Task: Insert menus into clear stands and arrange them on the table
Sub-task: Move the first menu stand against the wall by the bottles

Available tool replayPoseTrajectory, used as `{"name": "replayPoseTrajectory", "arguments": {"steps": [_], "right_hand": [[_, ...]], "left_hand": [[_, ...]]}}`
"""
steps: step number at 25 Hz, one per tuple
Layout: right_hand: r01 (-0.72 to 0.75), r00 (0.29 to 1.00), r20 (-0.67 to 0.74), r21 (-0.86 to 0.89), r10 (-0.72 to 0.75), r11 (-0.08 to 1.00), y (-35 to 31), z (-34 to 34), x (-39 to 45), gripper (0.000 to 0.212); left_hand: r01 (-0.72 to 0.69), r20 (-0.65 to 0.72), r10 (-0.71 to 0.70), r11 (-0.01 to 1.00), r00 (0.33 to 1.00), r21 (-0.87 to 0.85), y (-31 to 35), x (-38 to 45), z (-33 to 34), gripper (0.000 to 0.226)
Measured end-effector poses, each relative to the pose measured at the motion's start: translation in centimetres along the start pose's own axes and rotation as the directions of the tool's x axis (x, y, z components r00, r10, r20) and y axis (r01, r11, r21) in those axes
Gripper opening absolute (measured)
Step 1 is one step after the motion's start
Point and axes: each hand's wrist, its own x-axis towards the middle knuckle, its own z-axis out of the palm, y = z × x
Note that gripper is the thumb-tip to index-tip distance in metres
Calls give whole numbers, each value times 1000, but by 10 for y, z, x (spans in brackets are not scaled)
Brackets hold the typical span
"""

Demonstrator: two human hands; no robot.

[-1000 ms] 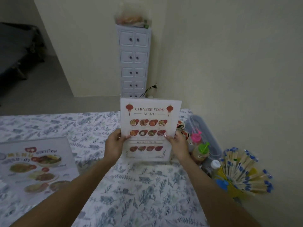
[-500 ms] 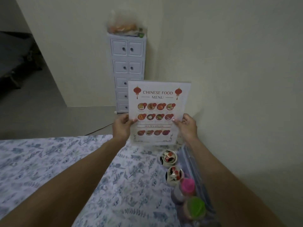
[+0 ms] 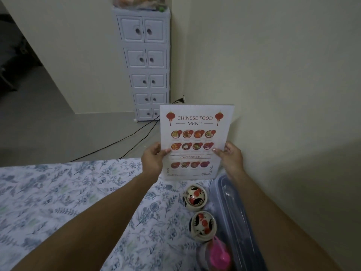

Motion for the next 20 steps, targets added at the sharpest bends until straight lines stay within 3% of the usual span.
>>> {"name": "replayPoseTrajectory", "arguments": {"steps": [20], "right_hand": [[-5, 1000, -3, -44, 5, 999, 11, 1, -5, 16]], "left_hand": [[15, 50, -24, 985, 998, 170, -11, -1, -2, 22]]}}
